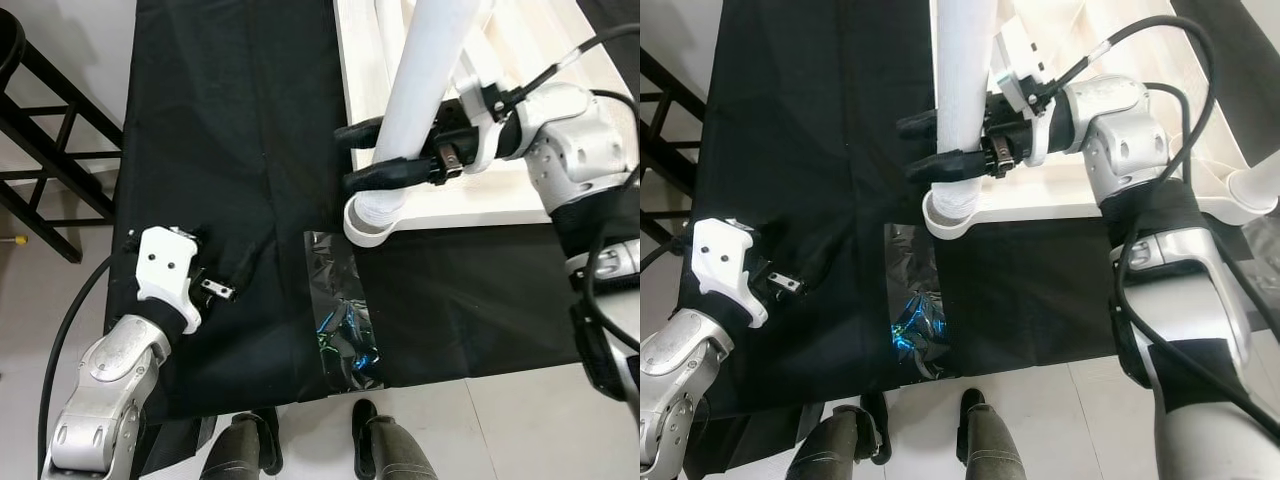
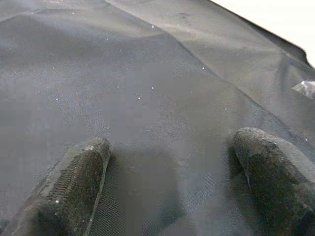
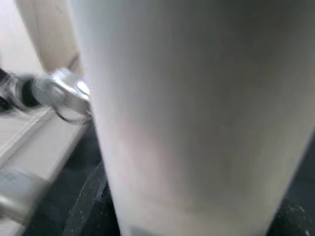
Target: Building children table
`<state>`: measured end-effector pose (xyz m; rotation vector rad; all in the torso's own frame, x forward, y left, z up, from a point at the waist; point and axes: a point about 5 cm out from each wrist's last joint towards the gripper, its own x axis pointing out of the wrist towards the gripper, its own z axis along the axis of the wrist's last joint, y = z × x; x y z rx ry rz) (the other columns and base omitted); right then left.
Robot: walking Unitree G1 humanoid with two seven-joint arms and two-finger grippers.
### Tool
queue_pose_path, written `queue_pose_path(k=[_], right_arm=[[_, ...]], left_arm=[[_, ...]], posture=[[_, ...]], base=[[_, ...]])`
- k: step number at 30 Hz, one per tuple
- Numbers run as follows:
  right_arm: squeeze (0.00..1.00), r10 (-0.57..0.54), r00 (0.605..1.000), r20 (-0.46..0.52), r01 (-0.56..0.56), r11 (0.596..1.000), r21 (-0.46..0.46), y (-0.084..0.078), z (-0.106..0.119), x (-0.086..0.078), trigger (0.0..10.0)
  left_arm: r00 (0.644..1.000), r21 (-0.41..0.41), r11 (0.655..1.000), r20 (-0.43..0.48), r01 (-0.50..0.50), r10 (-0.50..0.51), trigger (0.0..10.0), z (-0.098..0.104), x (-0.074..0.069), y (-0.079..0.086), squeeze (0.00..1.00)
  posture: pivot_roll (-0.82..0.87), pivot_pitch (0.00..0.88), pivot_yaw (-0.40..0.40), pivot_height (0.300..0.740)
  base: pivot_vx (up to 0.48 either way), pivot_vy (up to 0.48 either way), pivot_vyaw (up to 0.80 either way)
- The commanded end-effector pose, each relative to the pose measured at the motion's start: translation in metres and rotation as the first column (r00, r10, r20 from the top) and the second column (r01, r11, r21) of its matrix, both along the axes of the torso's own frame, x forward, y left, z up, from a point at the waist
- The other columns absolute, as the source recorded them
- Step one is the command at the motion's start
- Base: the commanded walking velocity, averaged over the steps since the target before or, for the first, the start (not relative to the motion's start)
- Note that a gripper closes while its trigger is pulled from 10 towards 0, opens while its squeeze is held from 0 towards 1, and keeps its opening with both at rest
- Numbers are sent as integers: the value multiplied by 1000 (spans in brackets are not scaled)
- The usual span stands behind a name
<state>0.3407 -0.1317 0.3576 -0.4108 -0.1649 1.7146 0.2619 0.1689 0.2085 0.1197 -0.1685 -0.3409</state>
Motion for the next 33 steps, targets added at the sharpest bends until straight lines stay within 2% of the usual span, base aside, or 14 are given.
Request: queue_pose_path(k=[1,4,6,9,11,14,20,33], right_arm=[[0,-4,993,-116,-5,997,-74,0,-27,2,10000],[0,9,993,-120,-18,997,-78,2,-27,1,10000],[0,17,993,-119,-31,992,-119,4,-33,0,10000],[0,16,993,-119,-32,990,-134,5,-35,0,10000],[0,9,994,-106,-27,984,-176,7,-43,3,10000],[0,-8,996,-86,-8,983,-184,8,-44,8,10000],[0,-41,997,-63,30,987,-160,10,-42,16,10000],[0,-43,994,-105,27,989,-144,7,-40,16,10000]], left_arm=[[1000,14,1000,-26,9,-8,10000,-4,-4,2,0],[1000,15,1000,-28,9,-8,10000,-4,-4,1,0],[1000,18,1000,-27,9,-8,10000,-4,-4,1,0],[1000,19,1000,-27,9,-9,10000,-4,-4,1,0],[1000,21,1000,-26,11,-10,10000,-4,-5,0,0],[1000,22,1000,-26,12,-11,10000,-4,-5,0,0],[1000,24,1000,-24,13,-13,10000,-3,-6,-1,0],[1000,27,999,-20,22,-21,10000,-1,-7,-3,0]], posture=[[-28,492,18,740],[-32,489,17,740],[-32,484,14,740],[-32,483,15,740],[-29,482,14,740],[-28,480,12,740],[-29,485,9,740],[-28,503,10,740]], base=[[0,0,0],[0,0,0],[0,0,0],[0,0,0],[0,0,0],[0,0,0],[0,0,0],[0,0,0]])
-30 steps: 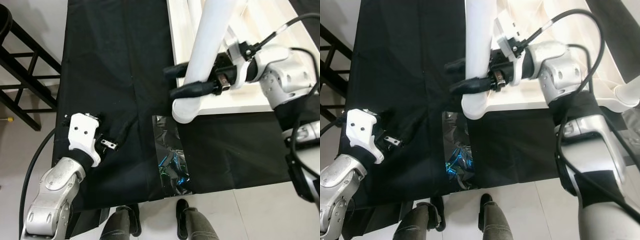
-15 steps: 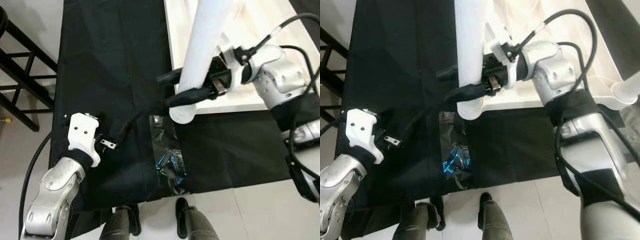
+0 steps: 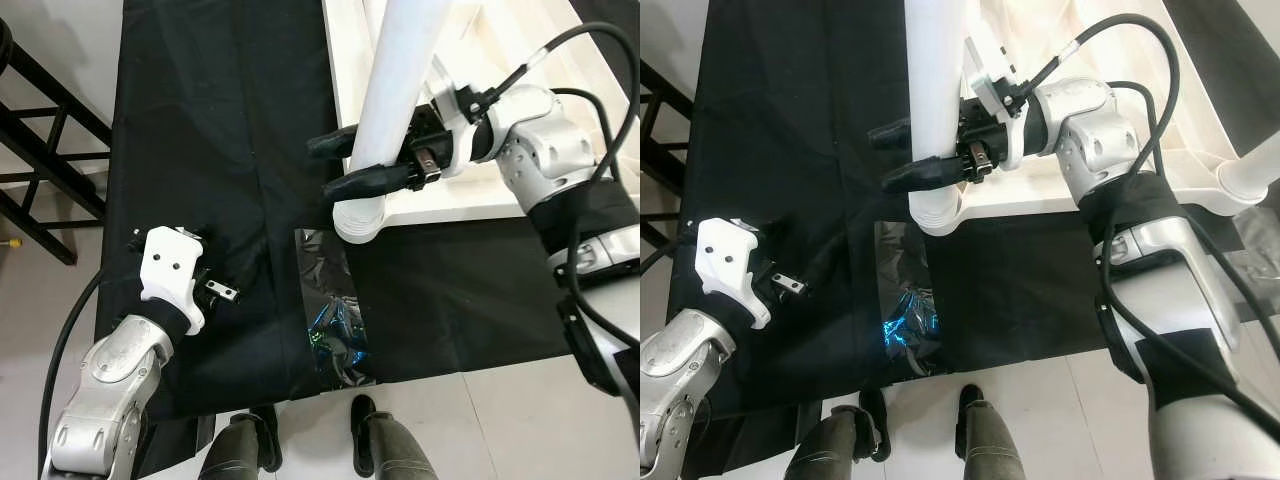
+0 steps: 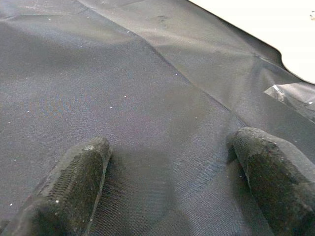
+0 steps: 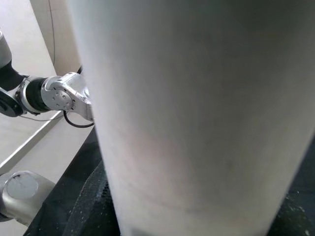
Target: Building children table
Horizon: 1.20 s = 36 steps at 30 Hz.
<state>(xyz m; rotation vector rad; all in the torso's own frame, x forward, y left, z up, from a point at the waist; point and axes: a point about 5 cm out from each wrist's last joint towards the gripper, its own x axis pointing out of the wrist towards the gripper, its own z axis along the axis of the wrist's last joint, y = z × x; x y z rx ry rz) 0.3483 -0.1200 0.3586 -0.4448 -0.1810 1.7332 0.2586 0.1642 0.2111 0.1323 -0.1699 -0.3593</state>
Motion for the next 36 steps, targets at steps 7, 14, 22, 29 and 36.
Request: queue_pose_path(k=[7,14,22,29,36], right_arm=[[0,-146,981,-128,126,980,-157,-14,-46,18,10000],[0,-169,977,-132,148,976,-160,-18,-48,20,10000],[0,-46,997,-56,24,942,-335,-4,-68,6,10000],[0,-18,997,-79,-11,935,-355,-3,-73,1,10000],[0,-9,992,-123,-33,943,-332,-7,-76,-4,10000]], left_arm=[[1000,15,1000,-20,2,-1,10000,-3,-5,2,0],[1000,17,1000,-19,2,-2,10000,-2,-5,1,0],[1000,16,1000,-18,4,-3,10000,-2,-5,1,0],[1000,15,1000,-17,3,-2,10000,-2,-4,0,0],[1000,15,1000,-15,1,0,10000,-1,-4,1,0]], posture=[[-27,508,7,740],[-27,511,4,740],[-27,516,-1,740],[-28,513,-5,740],[-27,511,-6,740]], base=[[0,0,0],[0,0,0],[0,0,0],[0,0,0],[0,0,0]])
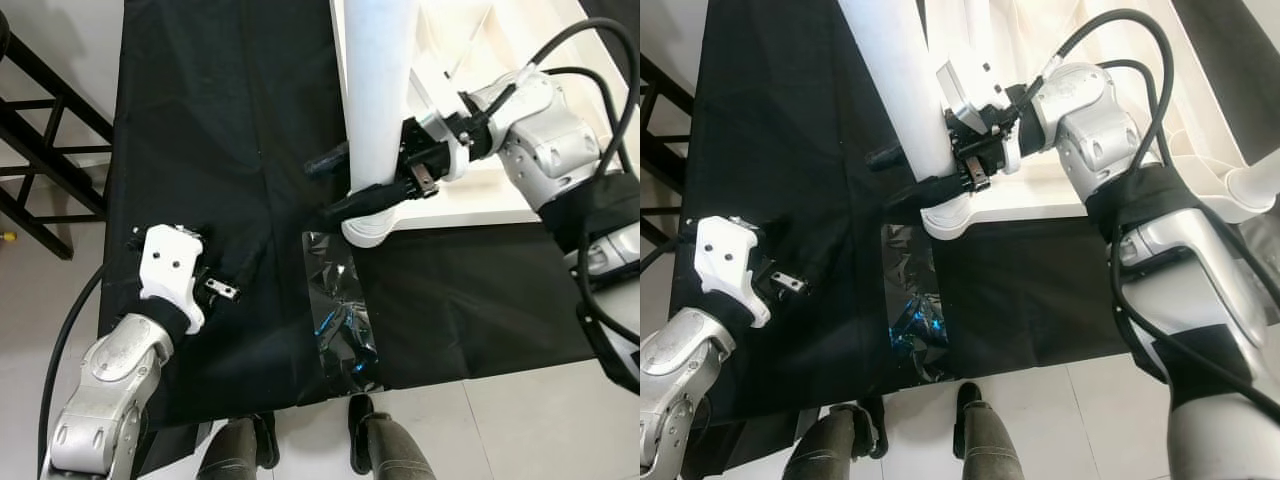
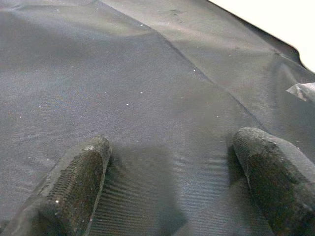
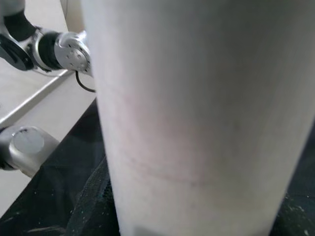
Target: Building children table
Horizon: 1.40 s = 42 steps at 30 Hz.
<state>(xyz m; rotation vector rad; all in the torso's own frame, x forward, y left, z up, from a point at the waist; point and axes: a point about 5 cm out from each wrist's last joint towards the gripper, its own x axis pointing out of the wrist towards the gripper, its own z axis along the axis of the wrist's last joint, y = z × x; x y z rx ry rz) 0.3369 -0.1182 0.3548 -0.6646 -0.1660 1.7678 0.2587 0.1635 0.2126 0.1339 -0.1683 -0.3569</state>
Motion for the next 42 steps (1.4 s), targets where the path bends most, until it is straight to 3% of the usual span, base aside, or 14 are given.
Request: queue_pose_path(k=[1,6,13,17,24,27,34,36,38,42], right_arm=[[0,-86,964,-250,34,978,-204,-11,-74,6,10000],[0,-80,956,-283,26,981,-190,-15,-79,2,10000],[0,-14,908,-419,18,1000,4,-19,-82,-8,10000],[0,-6,900,-436,17,1000,20,-23,-85,-12,10000],[0,-9,907,-420,4,1000,-12,-30,-87,-21,10000],[0,-40,924,-381,6,996,-89,-37,-89,-27,10000],[0,-49,916,-398,2,993,-118,-47,-86,-40,10000],[0,-59,916,-398,8,992,-127,-51,-84,-43,10000],[0,-95,919,-383,39,988,-150,-62,-80,-47,10000],[0,-119,923,-365,67,986,-152,-69,-76,-48,10000]], left_arm=[[1000,13,1000,-14,3,-3,10000,-3,-4,1,0],[1000,14,1000,-14,3,-3,10000,-3,-3,1,0],[1000,13,1000,-11,2,-2,10000,-3,-1,0,0],[1000,12,1000,-10,1,-1,10000,-3,0,1,0],[1000,10,1000,-8,1,-1,10000,-3,2,0,0],[1000,8,1000,-2,-1,1,10000,-5,3,-1,0],[1000,-5,1000,23,-16,16,10000,-1,5,4,0],[999,-6,1000,41,-26,26,10000,5,6,8,0],[994,-24,998,97,-51,53,10000,24,11,20,0],[985,-24,999,165,-45,49,10000,45,13,25,0]], posture=[[-29,513,-4,740],[-30,513,-3,740],[-39,509,-6,740],[-49,501,-7,740],[-59,493,-9,740],[-64,476,-15,740],[-60,446,-14,740],[-61,432,-11,740],[-58,411,-8,740],[-58,393,-4,740]], base=[[0,0,0],[0,0,0],[0,0,0],[0,0,0],[0,0,0],[0,0,0],[0,0,0],[0,0,0],[0,0,0],[0,0,0]])
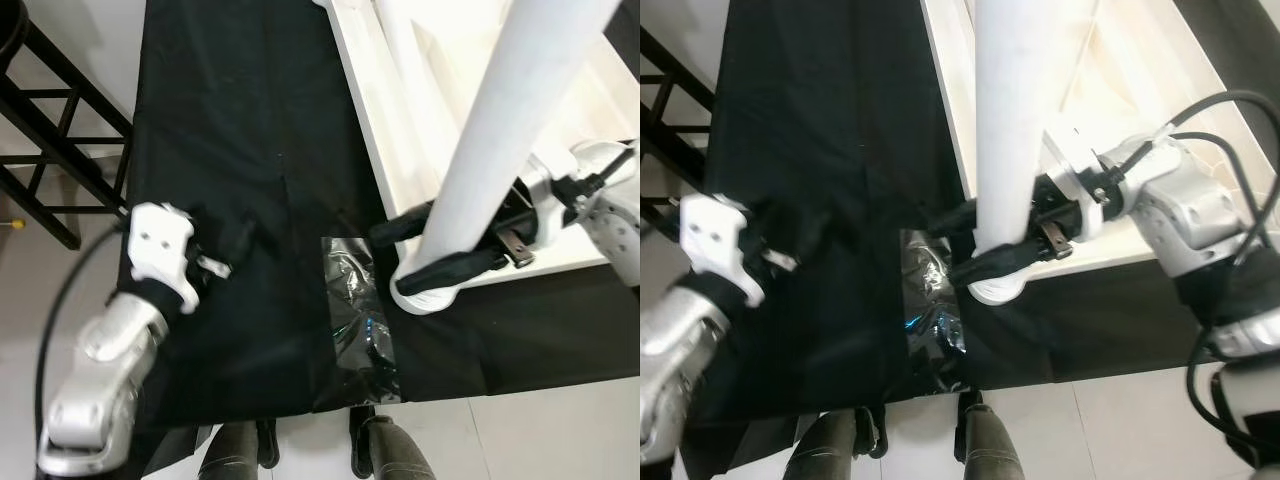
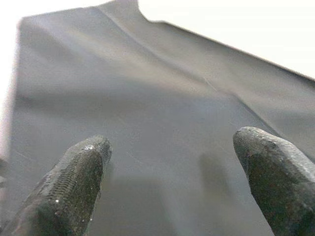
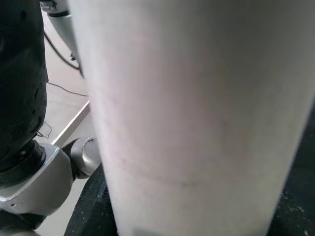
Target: Building children table
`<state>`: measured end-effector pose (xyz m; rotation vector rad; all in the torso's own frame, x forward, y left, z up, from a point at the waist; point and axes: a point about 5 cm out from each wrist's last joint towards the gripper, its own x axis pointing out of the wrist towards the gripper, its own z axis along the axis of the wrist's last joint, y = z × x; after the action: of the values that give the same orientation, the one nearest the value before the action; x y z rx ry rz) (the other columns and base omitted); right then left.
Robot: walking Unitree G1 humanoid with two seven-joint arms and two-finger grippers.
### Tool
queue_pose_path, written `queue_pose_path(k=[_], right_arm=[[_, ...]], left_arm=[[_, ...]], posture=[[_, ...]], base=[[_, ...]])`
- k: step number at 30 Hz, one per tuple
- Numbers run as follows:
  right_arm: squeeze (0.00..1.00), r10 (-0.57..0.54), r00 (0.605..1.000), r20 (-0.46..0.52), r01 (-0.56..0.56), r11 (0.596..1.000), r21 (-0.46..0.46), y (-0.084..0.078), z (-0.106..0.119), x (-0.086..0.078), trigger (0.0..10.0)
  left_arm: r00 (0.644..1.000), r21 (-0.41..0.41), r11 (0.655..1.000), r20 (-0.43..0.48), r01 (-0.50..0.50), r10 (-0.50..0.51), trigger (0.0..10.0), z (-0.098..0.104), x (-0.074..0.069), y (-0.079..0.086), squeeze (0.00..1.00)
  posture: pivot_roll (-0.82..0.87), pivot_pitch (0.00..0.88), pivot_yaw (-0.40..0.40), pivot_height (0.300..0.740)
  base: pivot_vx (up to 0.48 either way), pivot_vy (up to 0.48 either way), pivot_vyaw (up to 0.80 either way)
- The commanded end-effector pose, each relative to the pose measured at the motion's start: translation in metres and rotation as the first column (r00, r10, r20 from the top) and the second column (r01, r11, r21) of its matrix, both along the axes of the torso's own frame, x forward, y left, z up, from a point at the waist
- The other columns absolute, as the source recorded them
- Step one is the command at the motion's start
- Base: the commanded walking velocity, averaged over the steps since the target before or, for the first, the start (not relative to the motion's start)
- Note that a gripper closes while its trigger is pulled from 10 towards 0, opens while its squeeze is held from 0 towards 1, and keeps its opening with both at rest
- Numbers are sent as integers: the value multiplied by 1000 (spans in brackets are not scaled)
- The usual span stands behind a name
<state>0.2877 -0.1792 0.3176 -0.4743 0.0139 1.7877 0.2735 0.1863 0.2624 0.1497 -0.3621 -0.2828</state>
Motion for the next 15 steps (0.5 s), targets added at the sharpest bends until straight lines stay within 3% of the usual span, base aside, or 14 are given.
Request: queue_pose_path(k=[1,8,12,15], right_arm=[[0,-49,986,-160,29,992,-126,-8,-39,1,10000],[0,-54,990,-132,41,995,-92,-3,-47,-2,10000],[0,-177,982,-60,178,984,24,13,-62,-11,10000],[0,-207,977,-51,210,976,60,18,-64,-15,10000]], left_arm=[[999,4,1000,-30,12,-11,10000,-5,-2,2,0],[997,18,997,39,70,-70,10000,16,0,-8,0],[992,15,994,60,108,-108,10000,23,1,-13,0],[992,9,993,54,114,-114,10000,23,1,-14,0]], posture=[[-58,393,-4,740],[-56,360,3,740],[-63,355,3,740],[-65,355,2,740]], base=[[0,0,0],[0,0,0],[0,0,0],[0,0,0]])
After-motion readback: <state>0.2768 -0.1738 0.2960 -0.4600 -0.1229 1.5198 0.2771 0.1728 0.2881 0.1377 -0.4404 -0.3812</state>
